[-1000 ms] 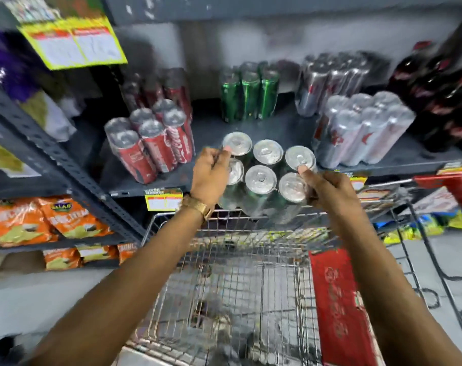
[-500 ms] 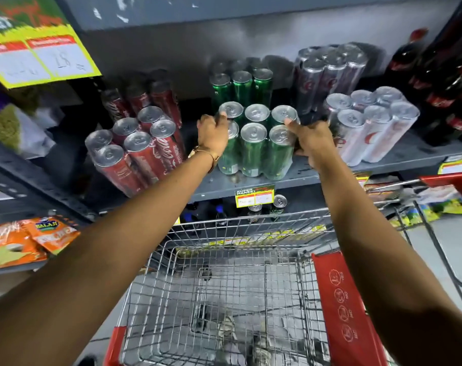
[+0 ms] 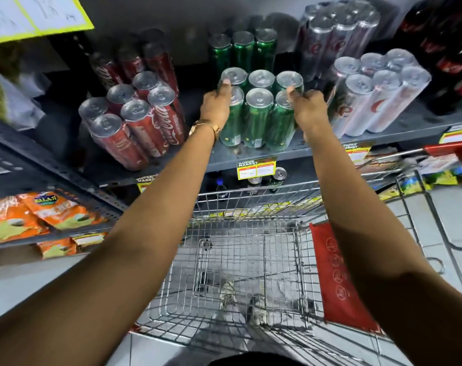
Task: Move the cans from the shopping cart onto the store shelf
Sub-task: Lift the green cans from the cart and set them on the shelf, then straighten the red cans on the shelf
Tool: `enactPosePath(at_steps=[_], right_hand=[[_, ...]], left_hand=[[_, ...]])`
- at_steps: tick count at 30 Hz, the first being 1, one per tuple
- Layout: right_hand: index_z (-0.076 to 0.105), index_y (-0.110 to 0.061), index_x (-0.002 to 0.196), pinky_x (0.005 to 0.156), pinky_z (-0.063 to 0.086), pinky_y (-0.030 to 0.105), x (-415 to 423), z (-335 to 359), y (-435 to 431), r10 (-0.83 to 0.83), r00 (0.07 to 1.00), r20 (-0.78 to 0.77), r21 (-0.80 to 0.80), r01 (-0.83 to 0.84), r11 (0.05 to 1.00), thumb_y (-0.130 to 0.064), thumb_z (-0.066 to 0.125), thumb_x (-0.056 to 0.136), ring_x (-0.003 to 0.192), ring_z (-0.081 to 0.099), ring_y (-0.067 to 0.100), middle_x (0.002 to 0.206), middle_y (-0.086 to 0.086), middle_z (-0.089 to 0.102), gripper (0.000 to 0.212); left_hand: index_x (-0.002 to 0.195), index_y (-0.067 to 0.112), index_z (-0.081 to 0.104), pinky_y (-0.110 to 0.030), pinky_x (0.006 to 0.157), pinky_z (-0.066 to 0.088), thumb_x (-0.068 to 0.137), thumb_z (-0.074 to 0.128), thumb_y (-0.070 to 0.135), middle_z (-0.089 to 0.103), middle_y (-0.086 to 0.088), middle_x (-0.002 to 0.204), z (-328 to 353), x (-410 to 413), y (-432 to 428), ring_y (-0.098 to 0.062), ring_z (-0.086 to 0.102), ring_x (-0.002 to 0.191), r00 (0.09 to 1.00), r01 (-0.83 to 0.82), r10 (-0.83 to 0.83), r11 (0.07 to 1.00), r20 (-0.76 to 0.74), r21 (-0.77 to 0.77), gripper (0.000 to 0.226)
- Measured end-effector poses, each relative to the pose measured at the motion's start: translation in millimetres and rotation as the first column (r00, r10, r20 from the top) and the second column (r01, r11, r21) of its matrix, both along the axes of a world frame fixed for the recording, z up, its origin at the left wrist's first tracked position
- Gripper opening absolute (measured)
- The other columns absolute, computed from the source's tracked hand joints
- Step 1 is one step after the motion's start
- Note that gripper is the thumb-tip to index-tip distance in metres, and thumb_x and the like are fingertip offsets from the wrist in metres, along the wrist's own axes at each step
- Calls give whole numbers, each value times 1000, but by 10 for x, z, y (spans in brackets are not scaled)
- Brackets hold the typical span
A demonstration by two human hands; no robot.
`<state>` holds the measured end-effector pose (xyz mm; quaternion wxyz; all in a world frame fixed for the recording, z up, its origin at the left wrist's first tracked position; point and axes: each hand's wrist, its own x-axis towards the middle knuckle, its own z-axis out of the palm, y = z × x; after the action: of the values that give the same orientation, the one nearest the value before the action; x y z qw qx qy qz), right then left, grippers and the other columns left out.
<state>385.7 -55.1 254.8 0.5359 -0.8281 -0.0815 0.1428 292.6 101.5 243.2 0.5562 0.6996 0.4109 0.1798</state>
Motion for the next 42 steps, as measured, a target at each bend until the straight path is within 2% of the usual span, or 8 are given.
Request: enactPosePath(at_steps=[10, 17, 23, 29, 32, 35, 39, 42], right_hand=[[45, -24, 58, 76, 34, 29, 147, 33, -16, 16, 1000, -19, 93, -14, 996, -33, 55, 92, 73, 44, 15, 67, -5, 47, 36], [44, -21, 51, 58, 31, 26, 60, -16, -84, 9, 1000, -4, 58, -8, 998, -36, 56, 90, 55, 35, 8, 57, -6, 42, 43], [51, -20, 57, 67, 38, 27, 28, -16, -96, -17, 1000, 22, 30, 17, 999, -42, 56, 89, 76, 48, 17, 80, 4, 56, 39], [59, -1, 117, 94, 44, 36, -41, 72, -98, 31, 987, 156, -209, 2, 978, -41, 47, 95, 112, 58, 32, 114, 19, 64, 47], [47, -5, 136, 109, 31, 38, -231, 189, -17, 145, 874, 465, -400, 61, 915, -26, 44, 94, 132, 42, 37, 139, 22, 49, 46], [49, -8, 136, 113, 29, 35, -546, 301, 274, 259, 734, 628, -271, -105, 957, -22, 42, 94, 133, 43, 33, 138, 17, 52, 45], [55, -1, 130, 106, 35, 30, -958, 305, 851, 414, 702, 579, -192, -376, 906, -24, 46, 96, 125, 54, 30, 131, 18, 60, 42], [51, 2, 133, 106, 34, 31, -1114, 249, 1265, 513, 733, 446, -240, -455, 858, -30, 46, 98, 129, 51, 31, 136, 21, 57, 48]], left_hand=[[130, 6, 51, -37, 109, 39, 95, 37, 51, 56, -17, 134, -120, -217, -403, -32, 51, 125, 998, 45, -45, 999, 49, -6, 59], [120, 8, 62, -43, 103, 42, 95, 38, 48, 61, -23, 126, -70, -268, -253, -37, 54, 121, 997, 54, -53, 998, 55, -13, 52], [122, 9, 60, -37, 103, 41, 96, 35, 50, 61, -17, 127, -55, -280, -332, -33, 54, 120, 998, 43, -44, 999, 54, 15, 54], [127, 8, 56, -39, 105, 42, 95, 38, 53, 61, -16, 129, 31, -383, -353, -33, 53, 123, 997, 76, -76, 997, 26, 15, 59], [138, 6, 43, -40, 114, 35, 96, 42, 46, 51, -13, 143, 49, -644, -375, -27, 46, 133, 997, 45, -53, 990, 61, 134, 58], [129, 4, 50, -39, 109, 42, 95, 49, 31, 59, -13, 131, 46, -1037, -320, -25, 54, 123, 974, -74, 2, 949, 229, 305, 43], [122, 2, 55, -25, 102, 36, 90, 53, 25, 59, -16, 124, 75, -1522, -63, -31, 55, 117, 955, -291, 184, 735, 233, 612, 39], [139, 2, 40, -37, 114, 24, 90, 52, 34, 36, -25, 146, 56, -1785, 201, -39, 29, 140, 929, -320, 360, 678, 80, 662, 59]])
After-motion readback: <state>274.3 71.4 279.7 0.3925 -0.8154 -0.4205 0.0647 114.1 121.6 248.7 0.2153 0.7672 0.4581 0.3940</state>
